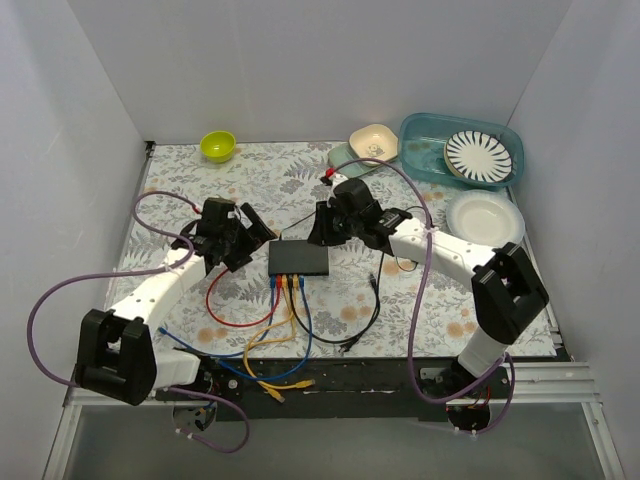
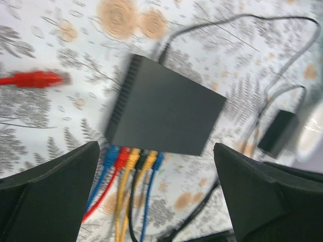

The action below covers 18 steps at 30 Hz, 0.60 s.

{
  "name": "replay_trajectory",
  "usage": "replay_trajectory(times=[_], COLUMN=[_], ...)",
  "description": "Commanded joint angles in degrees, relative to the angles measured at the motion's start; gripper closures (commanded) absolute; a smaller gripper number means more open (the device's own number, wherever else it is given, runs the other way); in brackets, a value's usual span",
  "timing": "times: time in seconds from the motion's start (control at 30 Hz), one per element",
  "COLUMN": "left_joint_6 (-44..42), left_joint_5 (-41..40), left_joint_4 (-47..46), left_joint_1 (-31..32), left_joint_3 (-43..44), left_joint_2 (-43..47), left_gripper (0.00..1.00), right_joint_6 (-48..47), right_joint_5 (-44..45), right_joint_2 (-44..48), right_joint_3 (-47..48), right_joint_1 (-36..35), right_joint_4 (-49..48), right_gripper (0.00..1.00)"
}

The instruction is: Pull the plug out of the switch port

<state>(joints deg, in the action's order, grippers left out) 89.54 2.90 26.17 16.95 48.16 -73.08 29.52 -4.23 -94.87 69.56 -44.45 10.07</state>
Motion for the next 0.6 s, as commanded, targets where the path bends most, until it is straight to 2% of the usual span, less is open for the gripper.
replay_trajectory(times=[0.0,0.03,0.07,0.13,0.17,0.23,0.27,0.3,0.4,0.5,0.57], left_joint_6=[2.5,3.1,4.2,4.9,5.0,5.4,5.6,6.5,7.6,7.7,6.7], left_joint_5=[11.4,13.4,14.2,16.4,16.9,17.4,17.4,17.1,16.5,14.7,13.6], left_joint_4=[-8.5,-9.5,-10.5,-13.7,-14.3,-15.9,-16.3,-16.6,-18.7,-19.2,-19.0], left_joint_1=[-0.2,-0.1,-0.2,-0.4,-0.5,-0.7,-0.9,-1.1,-1.6,-1.8,-2.1], left_joint_3=[-6.0,-7.3,-8.5,-12.0,-12.8,-15.5,-16.6,-17.5,-21.2,-23.5,-24.0], left_joint_2=[5.0,5.8,6.9,9.5,10.1,11.7,12.3,13.1,15.1,16.3,16.3], left_gripper=[0.08,0.08,0.09,0.10,0.11,0.14,0.15,0.16,0.20,0.21,0.21], right_joint_6=[4.0,5.5,10.0,15.6,19.5,29.9,32.9,38.5,45.8,45.7,36.1], right_joint_5=[-13.9,-15.7,-19.7,-24.2,-28.9,-32.3,-35.1,-36.5,-40.8,-41.7,-40.3], right_joint_2=[-4.4,-5.1,-5.8,-7.9,-8.7,-12.6,-14.0,-17.6,-24.5,-25.9,-24.4], right_joint_3=[-0.2,-1.1,-3.6,-7.1,-10.8,-13.6,-14.4,-14.8,-13.7,-12.8,-10.9], right_joint_1=[1.6,2.1,3.6,5.6,7.3,8.4,9.0,9.1,9.1,8.9,8.7], right_joint_4=[-13.5,-16.1,-22.7,-31.4,-43.2,-54.5,-59.6,-68.9,-81.8,-80.1,-65.3], right_gripper=[0.81,0.83,0.82,0.77,0.75,0.71,0.71,0.71,0.70,0.69,0.72])
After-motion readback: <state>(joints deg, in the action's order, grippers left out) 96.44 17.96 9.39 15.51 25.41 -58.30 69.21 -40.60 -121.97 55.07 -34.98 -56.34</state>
